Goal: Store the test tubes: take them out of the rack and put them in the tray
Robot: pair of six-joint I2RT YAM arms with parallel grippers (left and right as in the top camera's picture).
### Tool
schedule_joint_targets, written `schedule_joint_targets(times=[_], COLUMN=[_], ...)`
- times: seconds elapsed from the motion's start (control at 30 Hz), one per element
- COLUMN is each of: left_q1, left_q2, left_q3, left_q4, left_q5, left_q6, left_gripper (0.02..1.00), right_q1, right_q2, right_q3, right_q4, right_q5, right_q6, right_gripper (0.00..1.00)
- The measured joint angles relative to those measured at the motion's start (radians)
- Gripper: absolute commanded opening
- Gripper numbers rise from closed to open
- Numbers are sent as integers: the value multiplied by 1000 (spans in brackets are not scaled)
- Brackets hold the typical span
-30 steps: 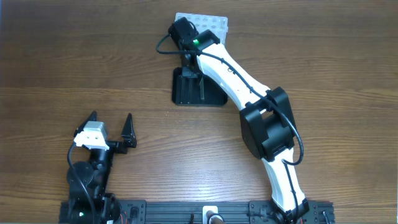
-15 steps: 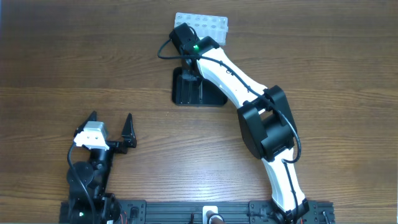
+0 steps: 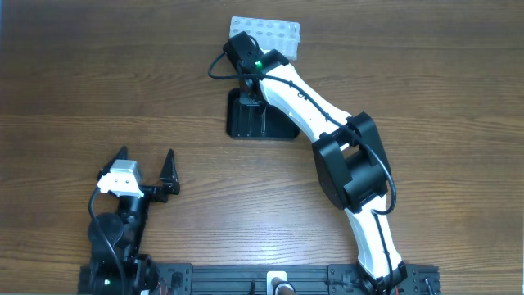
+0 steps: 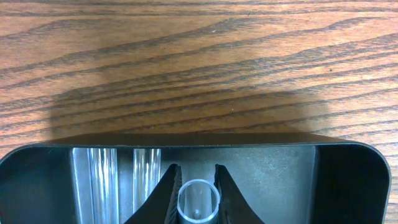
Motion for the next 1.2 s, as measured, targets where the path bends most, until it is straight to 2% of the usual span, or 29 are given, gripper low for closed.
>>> schedule_joint_targets(times=[0.07, 0.17, 0.37, 0.57, 0.67, 0.83, 1.0, 1.2], left_q1=[0, 0, 0, 0, 0, 0, 0, 0], left_q2=[0, 0, 0, 0, 0, 0, 0, 0], left_q3=[0, 0, 0, 0, 0, 0, 0, 0], left_q4=[0, 0, 0, 0, 0, 0, 0, 0], left_q5=[0, 0, 0, 0, 0, 0, 0, 0], left_q6=[0, 0, 0, 0, 0, 0, 0, 0], left_gripper=[1000, 998, 1000, 1000, 1000, 1000, 998, 1000], right_q1=[-2, -6, -8, -4, -1, -4, -64, -150], right_q2=[0, 2, 17, 4, -58, -230, -284, -161], right_q3=[-1, -2, -3, -8, -24, -23, -7, -7], right_q4=[1, 5, 8, 16, 18, 102, 332, 520], right_q5=[0, 0, 0, 18, 53, 118, 171, 190], right_q6=[3, 6, 3, -6, -43, -154, -282, -380], right_gripper=[270, 384, 421, 555, 691, 812, 882, 895])
